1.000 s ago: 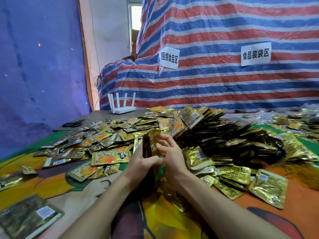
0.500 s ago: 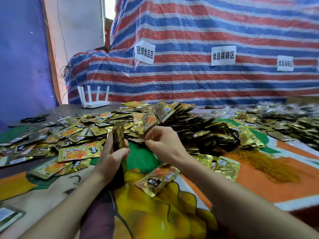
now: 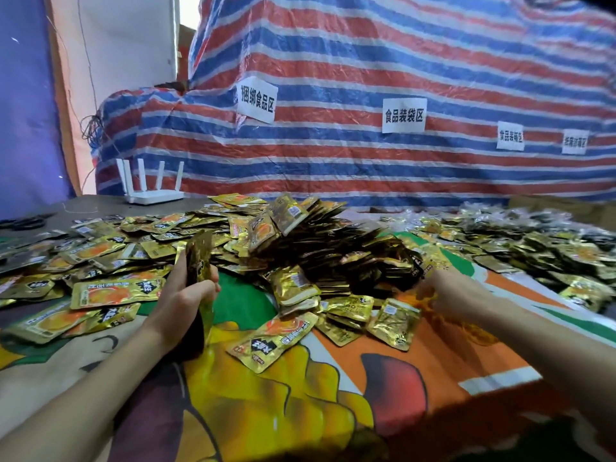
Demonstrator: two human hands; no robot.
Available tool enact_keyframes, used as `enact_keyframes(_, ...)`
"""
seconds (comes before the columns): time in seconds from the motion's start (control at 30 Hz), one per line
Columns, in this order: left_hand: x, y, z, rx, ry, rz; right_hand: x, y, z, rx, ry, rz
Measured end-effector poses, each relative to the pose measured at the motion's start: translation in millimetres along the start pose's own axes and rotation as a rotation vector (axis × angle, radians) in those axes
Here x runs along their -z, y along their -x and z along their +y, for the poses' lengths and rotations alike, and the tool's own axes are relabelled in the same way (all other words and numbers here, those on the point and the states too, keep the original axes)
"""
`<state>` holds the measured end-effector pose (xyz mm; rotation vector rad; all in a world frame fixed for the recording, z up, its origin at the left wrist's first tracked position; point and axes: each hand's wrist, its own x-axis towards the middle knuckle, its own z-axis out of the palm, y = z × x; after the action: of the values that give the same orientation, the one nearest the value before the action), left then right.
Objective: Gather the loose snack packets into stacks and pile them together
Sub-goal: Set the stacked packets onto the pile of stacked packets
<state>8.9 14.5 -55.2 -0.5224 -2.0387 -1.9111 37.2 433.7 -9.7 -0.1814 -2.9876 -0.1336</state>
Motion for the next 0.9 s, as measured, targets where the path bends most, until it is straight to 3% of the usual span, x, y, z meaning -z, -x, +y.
enact_keyframes(0.27,0.1,-0.6,1.5,-0.004,0.017,-0.025,-3.8,-4.4,-2.6,0.017,0.126,0.037)
enact_keyframes(0.43,0.3,-0.8,1.7,-0.023,-0.001,-0.031,7.1,-5.3,4.7,-0.051,-0.006,0.147)
enact_keyframes(0.6,-0.5,-0.6,1.5,-0.024,-0.015,-0.020,18.2,-5.8,4.1,-0.146,-0.052,0.109)
enact_keyframes(0.9,1.0,0.1,0.5,0.000,0.009,-0.006,27.9,-20.5,-6.2,-0.141,-0.173,0.141)
